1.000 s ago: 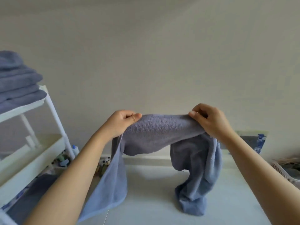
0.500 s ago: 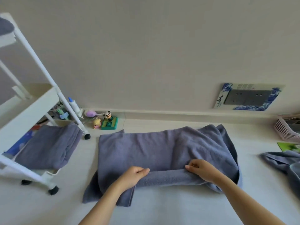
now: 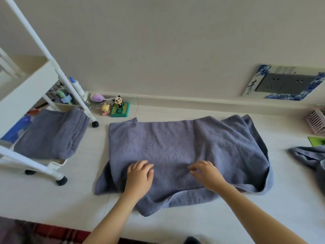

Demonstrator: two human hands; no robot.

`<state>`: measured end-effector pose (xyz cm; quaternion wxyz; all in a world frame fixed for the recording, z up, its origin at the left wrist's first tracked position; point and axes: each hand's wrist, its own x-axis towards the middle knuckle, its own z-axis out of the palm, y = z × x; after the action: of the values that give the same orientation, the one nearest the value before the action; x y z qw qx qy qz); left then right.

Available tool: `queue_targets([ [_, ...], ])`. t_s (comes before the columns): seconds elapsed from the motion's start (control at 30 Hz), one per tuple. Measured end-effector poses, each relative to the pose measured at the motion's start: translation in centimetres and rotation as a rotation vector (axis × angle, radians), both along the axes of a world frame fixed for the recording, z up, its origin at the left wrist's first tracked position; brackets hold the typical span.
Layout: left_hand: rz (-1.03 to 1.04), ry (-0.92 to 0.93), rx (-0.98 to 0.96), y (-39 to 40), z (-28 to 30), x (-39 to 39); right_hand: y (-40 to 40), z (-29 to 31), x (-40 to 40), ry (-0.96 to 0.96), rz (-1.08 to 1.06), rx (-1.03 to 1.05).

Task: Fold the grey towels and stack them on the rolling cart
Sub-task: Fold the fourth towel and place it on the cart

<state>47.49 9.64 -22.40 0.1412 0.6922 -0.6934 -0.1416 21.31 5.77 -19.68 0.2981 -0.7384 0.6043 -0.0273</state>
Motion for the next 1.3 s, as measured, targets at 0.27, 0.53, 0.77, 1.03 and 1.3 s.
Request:
queue_targets([
  [0.27, -0.069, -0.150, 0.045, 2.7, -3.9, 2.3, 4.5, -5.3, 0.1, 0.318, 0.047, -0.106],
  [0.53, 0.433, 0.014, -0.247, 0.5, -2.8, 5.3, 3.7, -4.9, 5.8, 0.231, 0.058, -0.176],
  [0.77, 0.825, 0.208, -0.074, 0.0, -1.2, 8.3, 3.1, -5.7, 11.3, 0.140, 0.201, -0.206],
  [1.03, 0.821, 0.214, 0.216, -0.1, -1.6, 10.3, 1.8, -6.6, 13.0, 0.253, 0.248, -0.214],
  [1.3, 0.960, 0.174, 0.068, 2.5, -0.6, 13.4, 1.1, -6.2, 8.7, 0.352, -0.087, -0.187],
])
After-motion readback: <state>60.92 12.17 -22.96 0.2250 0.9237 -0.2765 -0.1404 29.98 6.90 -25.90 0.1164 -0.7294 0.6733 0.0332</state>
